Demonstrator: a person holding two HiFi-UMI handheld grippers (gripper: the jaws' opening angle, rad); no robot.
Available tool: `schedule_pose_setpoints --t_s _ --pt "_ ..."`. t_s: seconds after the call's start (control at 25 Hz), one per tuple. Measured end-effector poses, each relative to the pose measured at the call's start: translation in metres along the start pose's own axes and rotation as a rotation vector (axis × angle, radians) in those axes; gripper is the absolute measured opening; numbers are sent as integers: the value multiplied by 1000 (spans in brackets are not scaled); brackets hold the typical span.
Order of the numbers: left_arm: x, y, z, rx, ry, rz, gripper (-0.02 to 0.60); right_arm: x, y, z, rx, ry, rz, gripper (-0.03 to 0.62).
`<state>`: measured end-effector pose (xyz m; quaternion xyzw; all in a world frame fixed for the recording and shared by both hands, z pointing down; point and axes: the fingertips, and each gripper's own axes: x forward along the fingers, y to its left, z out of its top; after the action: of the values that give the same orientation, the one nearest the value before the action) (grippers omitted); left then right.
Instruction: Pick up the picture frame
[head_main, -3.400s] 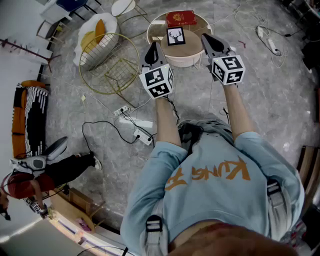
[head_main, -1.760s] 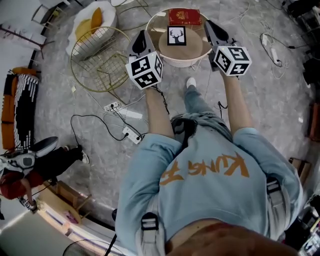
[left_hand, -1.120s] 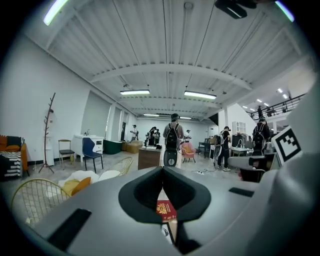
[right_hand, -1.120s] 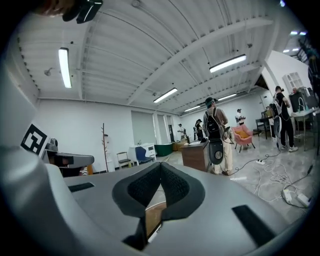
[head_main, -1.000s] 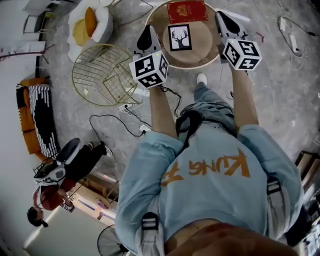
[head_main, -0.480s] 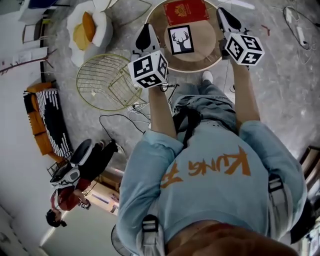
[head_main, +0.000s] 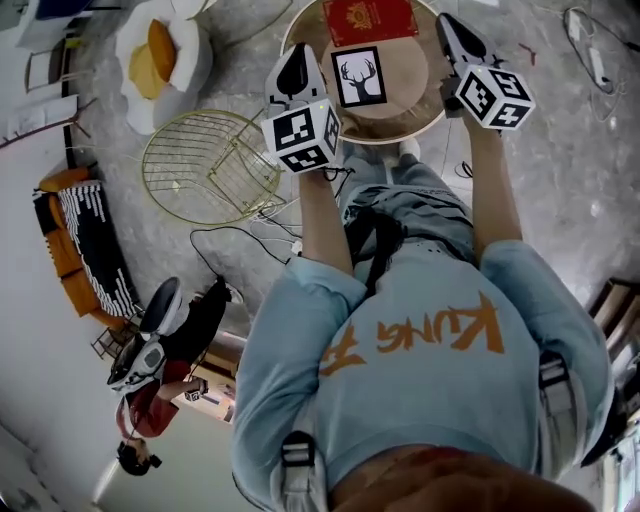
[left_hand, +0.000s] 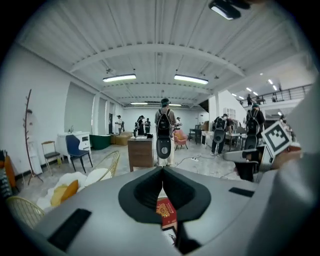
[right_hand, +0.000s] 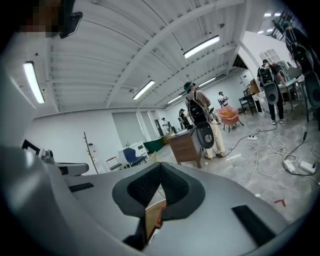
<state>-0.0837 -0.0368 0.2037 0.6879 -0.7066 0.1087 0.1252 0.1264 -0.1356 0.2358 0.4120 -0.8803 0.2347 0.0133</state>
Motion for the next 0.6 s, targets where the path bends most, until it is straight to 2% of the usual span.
schedule_pose_setpoints --t_s 0.08,0.12,0.36,0.6 --pt "10 -4 -10 56 26 -14 19 3 -8 -5 -4 4 -25 -3" --pt "14 -4 -17 60 41 -22 20 6 -9 -11 -3 13 -31 -3" --pt "38 9 -50 -11 104 -46 19 30 -8 -47 -5 85 -46 -3" --pt "54 7 -93 -84 182 -101 20 36 -18 -90 11 174 -105 -3"
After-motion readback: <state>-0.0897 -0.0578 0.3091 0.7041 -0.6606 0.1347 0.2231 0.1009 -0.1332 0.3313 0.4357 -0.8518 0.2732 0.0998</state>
